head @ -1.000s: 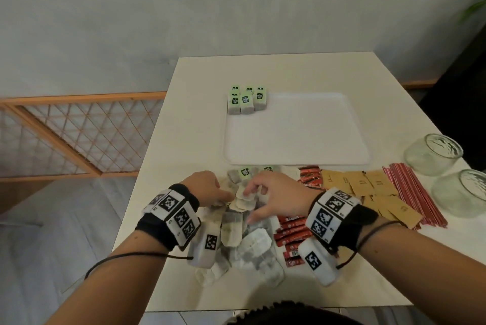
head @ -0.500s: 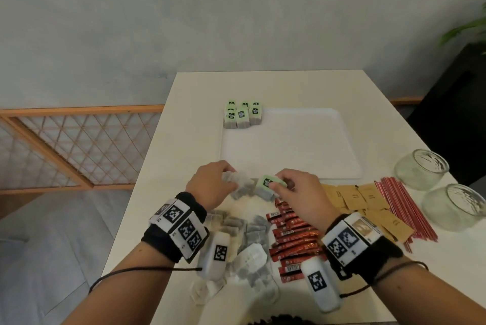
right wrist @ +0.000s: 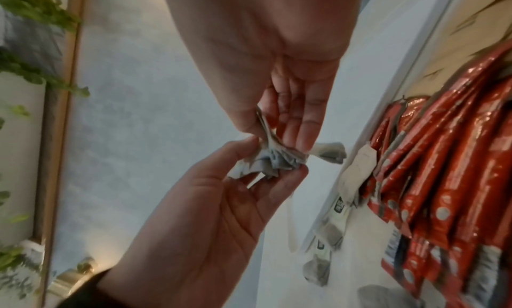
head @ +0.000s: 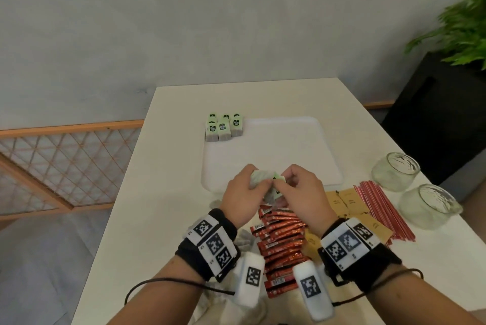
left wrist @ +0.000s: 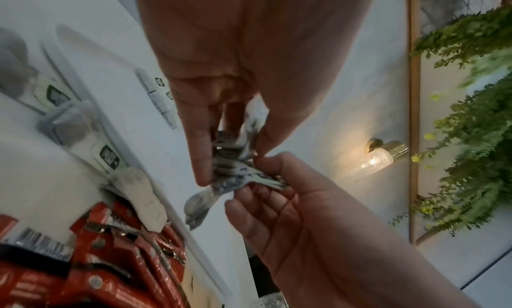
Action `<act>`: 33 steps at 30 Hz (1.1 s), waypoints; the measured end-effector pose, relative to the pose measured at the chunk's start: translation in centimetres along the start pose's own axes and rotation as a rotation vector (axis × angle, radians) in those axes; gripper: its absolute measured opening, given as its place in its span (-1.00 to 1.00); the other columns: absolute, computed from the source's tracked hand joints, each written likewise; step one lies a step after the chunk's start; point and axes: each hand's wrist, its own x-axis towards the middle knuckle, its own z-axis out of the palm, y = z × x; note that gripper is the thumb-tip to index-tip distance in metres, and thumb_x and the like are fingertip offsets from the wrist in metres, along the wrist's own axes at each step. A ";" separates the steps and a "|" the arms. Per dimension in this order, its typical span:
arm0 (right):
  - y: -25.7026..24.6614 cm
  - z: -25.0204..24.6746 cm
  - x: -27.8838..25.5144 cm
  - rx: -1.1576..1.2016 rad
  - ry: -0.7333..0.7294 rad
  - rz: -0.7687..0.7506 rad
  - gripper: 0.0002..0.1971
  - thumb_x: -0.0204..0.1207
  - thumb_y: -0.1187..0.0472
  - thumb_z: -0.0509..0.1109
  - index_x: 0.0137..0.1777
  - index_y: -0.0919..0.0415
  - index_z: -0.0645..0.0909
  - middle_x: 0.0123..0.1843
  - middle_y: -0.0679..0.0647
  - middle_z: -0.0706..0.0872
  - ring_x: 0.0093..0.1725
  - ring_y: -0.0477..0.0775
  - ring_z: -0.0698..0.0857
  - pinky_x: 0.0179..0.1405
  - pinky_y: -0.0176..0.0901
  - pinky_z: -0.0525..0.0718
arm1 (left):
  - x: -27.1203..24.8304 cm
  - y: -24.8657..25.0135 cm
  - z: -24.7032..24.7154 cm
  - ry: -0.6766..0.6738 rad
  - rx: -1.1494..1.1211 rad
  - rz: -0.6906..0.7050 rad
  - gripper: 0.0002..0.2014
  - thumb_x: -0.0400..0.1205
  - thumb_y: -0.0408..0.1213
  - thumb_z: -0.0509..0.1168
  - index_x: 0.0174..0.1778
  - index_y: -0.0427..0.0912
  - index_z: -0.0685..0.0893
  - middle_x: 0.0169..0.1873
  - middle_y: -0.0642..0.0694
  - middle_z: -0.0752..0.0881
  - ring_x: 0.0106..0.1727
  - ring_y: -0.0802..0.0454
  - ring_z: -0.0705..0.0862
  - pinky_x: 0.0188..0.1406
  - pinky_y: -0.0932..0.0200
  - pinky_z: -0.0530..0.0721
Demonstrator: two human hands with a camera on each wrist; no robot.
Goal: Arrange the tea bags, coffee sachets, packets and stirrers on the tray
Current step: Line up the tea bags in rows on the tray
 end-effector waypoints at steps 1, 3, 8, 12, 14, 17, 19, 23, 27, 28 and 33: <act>-0.1 -0.2 0.0 0.061 -0.012 0.031 -0.81 0.54 0.13 0.47 -0.17 0.23 0.59 -0.25 0.17 0.78 -0.39 0.15 0.81 -0.25 0.15 0.80 | 0.1 -0.1 0.2 -0.008 -0.037 -0.002 -0.84 0.58 0.00 0.31 -0.06 0.02 0.57 -0.19 -0.01 0.74 -0.11 -0.03 0.76 -0.02 -0.23 0.75; -0.2 -0.4 -0.1 0.175 -0.036 0.075 -0.74 0.60 0.03 0.41 -0.15 0.25 0.63 -0.29 0.16 0.79 -0.36 0.20 0.81 -0.16 0.23 0.80 | 0.2 -0.1 0.6 -0.038 -0.102 -0.027 -0.77 0.57 0.00 0.30 0.11 0.08 0.60 -0.08 -0.04 0.77 -0.04 -0.06 0.78 0.00 -0.23 0.78; -0.5 -1.0 -0.1 0.286 -0.076 0.214 -0.59 0.69 -0.11 0.20 -0.01 0.22 0.71 -0.25 0.24 0.81 -0.29 0.25 0.81 -0.24 0.05 0.79 | 0.6 -0.8 0.8 -0.175 -0.284 -0.136 -0.60 0.53 -0.24 0.49 0.28 -0.07 0.60 0.14 -0.24 0.73 0.17 -0.16 0.75 0.15 -0.13 0.76; -0.4 -1.2 0.3 0.371 -0.123 0.230 -0.77 0.72 0.22 0.21 0.08 0.27 0.69 -0.17 0.25 0.80 -0.24 0.13 0.81 -0.21 -0.10 0.79 | 0.9 -1.5 0.8 -0.200 -0.350 -0.188 -0.65 0.57 -0.41 0.44 0.28 -0.20 0.63 0.08 -0.26 0.77 0.10 -0.16 0.78 0.10 -0.04 0.79; -0.1 -1.2 0.5 0.365 -0.159 0.200 -0.80 0.68 0.38 0.22 0.13 0.28 0.68 -0.12 0.26 0.80 -0.21 0.11 0.81 -0.16 -0.14 0.80 | 1.2 -1.5 1.0 -0.160 -0.447 -0.257 -0.81 0.63 -0.48 0.36 0.15 -0.31 0.66 -0.05 -0.27 0.78 -0.03 -0.11 0.81 0.02 0.02 0.81; 0.2 -1.1 0.9 0.333 -0.168 0.181 -0.78 0.62 0.46 0.27 0.16 0.29 0.68 -0.06 0.29 0.79 -0.21 0.06 0.81 -0.13 -0.19 0.80 | 1.6 -1.5 1.1 -0.114 -0.573 -0.335 -0.87 0.63 -0.54 0.30 0.05 -0.36 0.68 -0.10 -0.30 0.77 -0.11 -0.10 0.81 -0.10 0.09 0.82; 0.1 -1.0 1.3 0.354 -0.177 0.192 -0.71 0.62 0.53 0.18 0.16 0.35 0.67 -0.06 0.29 0.76 -0.22 0.05 0.78 -0.12 -0.19 0.80 | 1.9 -1.6 1.1 -0.102 -0.614 -0.367 -0.85 0.61 -0.56 0.31 0.08 -0.41 0.68 -0.09 -0.31 0.76 -0.12 -0.11 0.81 -0.13 0.12 0.81; 0.1 -0.9 1.9 0.394 -0.204 0.214 -0.64 0.59 0.61 0.07 0.16 0.43 0.66 -0.10 0.27 0.70 -0.21 0.07 0.75 -0.13 -0.19 0.81 | 2.4 -1.6 0.9 -0.100 -0.665 -0.402 -0.86 0.60 -0.57 0.33 0.05 -0.42 0.67 -0.15 -0.27 0.75 -0.17 -0.07 0.80 -0.12 0.11 0.83; 0.1 -0.7 2.5 0.405 -0.197 0.230 -0.71 0.58 0.61 0.07 0.07 0.43 0.61 -0.17 0.24 0.69 -0.28 0.11 0.75 -0.15 -0.08 0.80 | 2.9 -1.5 1.1 -0.144 -0.671 -0.409 -0.76 0.56 -0.50 0.42 0.14 -0.45 0.69 -0.06 -0.30 0.78 -0.09 -0.10 0.80 0.03 0.03 0.81; 0.1 -0.7 2.7 0.415 -0.191 0.236 -0.73 0.58 0.61 0.07 0.03 0.40 0.58 -0.20 0.24 0.69 -0.30 0.13 0.74 -0.18 -0.08 0.79 | 3.0 -1.4 1.2 -0.150 -0.667 -0.409 -0.74 0.56 -0.48 0.43 0.16 -0.43 0.69 -0.06 -0.29 0.79 -0.09 -0.09 0.80 0.03 0.03 0.81; -0.3 -1.0 3.2 0.429 -0.201 0.223 -0.77 0.56 0.58 0.08 -0.05 0.30 0.47 -0.44 0.17 0.68 -0.39 0.17 0.68 -0.26 -0.01 0.72 | 3.8 -1.1 1.4 -0.128 -0.629 -0.378 -0.73 0.54 -0.51 0.41 0.17 -0.43 0.67 -0.08 -0.28 0.79 -0.15 -0.09 0.80 -0.16 0.09 0.79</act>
